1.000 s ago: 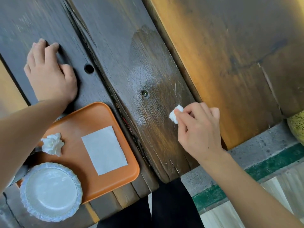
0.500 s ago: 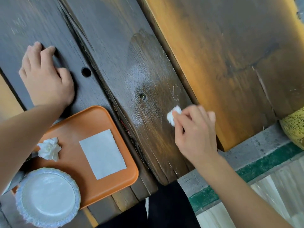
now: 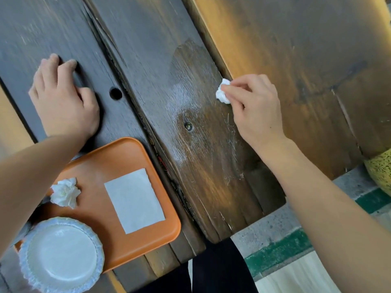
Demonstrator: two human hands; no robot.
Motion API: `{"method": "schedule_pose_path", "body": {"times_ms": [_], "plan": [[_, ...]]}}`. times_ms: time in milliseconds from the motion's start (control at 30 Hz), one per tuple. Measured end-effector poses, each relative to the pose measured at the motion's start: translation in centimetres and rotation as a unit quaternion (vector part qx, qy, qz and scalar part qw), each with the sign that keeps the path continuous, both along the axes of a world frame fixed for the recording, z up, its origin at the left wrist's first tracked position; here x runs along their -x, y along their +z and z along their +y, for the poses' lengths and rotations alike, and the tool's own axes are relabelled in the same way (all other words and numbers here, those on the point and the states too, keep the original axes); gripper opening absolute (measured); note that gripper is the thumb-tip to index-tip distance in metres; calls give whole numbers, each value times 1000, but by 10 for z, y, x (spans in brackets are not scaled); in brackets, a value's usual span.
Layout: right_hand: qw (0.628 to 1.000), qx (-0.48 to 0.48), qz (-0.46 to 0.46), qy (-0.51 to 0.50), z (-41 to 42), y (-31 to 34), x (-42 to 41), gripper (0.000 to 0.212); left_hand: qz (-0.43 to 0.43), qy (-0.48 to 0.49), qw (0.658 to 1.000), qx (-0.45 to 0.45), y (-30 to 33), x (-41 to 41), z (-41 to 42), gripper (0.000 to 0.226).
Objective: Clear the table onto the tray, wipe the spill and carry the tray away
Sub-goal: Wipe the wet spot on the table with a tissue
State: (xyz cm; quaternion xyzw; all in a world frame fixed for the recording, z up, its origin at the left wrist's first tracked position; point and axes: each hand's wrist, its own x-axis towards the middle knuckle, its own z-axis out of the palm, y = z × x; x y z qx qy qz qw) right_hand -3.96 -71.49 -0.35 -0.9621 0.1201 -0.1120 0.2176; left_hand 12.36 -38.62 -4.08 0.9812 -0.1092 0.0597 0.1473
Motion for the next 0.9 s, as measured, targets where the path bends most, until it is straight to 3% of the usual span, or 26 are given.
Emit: {"method": "schedule_pose_path", "body": {"times_ms": [167, 400, 500, 733, 900], "plan": [[996, 46, 30, 77, 1, 2, 55, 25, 23, -1, 1000, 6, 2, -1, 0, 53], [967, 18, 140, 211, 45, 24, 183, 41, 13, 7, 1000, 7, 0, 0, -1, 50], [976, -25, 138, 167, 40, 32, 166, 34, 13, 13, 1000, 2, 2, 1, -2, 51], [999, -38, 25, 14, -3, 15, 56, 18, 13, 9, 1000, 5, 1, 0, -1, 51], [1000, -12, 12, 4, 0, -3, 20, 22, 19, 1, 1000, -1, -2, -3, 1, 51]]}}
